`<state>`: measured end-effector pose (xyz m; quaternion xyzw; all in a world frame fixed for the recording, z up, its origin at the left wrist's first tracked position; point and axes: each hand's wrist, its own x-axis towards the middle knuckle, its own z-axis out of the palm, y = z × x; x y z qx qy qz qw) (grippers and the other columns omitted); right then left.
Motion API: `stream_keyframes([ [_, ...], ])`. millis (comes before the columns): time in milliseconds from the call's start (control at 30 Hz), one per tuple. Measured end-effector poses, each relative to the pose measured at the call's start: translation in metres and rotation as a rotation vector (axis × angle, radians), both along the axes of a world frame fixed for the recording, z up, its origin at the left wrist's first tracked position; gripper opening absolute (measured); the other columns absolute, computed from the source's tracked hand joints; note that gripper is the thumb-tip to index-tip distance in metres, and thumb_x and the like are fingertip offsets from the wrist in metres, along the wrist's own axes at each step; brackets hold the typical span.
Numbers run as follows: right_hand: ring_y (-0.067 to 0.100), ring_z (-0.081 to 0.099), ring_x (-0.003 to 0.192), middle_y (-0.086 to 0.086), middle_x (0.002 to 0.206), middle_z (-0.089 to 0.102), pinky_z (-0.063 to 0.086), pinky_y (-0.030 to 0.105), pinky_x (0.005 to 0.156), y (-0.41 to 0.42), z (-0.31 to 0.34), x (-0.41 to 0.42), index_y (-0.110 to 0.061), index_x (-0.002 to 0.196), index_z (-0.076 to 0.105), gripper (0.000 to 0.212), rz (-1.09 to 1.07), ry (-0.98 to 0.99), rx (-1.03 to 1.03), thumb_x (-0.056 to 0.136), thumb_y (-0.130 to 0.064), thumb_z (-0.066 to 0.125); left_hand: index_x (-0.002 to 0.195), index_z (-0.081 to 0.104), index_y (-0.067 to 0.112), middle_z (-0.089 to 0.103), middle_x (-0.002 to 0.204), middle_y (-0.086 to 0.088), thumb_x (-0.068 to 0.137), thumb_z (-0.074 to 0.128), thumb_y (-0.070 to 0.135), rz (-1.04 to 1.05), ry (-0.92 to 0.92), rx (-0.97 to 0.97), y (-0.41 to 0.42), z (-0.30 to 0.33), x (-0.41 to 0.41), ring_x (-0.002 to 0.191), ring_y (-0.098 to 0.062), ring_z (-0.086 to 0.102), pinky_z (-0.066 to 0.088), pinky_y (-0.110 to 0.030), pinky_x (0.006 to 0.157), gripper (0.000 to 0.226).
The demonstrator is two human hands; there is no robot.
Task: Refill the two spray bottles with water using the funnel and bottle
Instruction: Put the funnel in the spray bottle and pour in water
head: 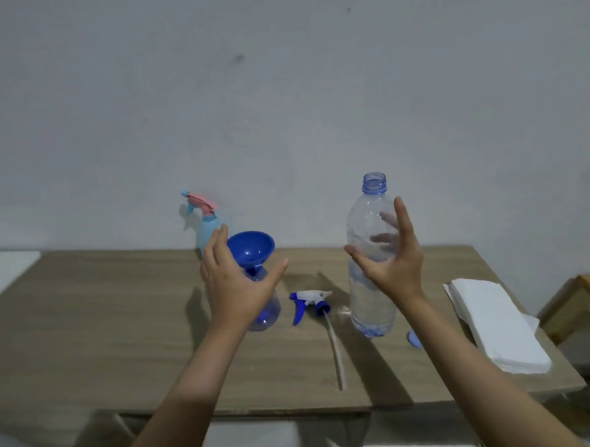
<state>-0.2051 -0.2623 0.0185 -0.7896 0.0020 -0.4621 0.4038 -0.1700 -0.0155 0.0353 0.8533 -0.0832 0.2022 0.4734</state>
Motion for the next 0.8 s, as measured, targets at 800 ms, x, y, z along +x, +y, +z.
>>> stream_keyframes([
  [800, -0.010, 0.059, 0.088, -0.056, 0.111, 0.041, 0.043, 0.008, 0.077, 0.065, 0.060, -0.016, -0.054, 0.140, 0.026, 0.088, 0.333, 0.692, -0.513, 0.073, -0.039, 0.081, 0.136, 0.038, 0.019, 0.047, 0.130, 0.002, 0.069, 0.080, 0.033, -0.369, 0.214, -0.200, 0.034, -0.022, 0.064, 0.118, -0.015, 0.047, 0.044, -0.030, 0.098, 0.080],
])
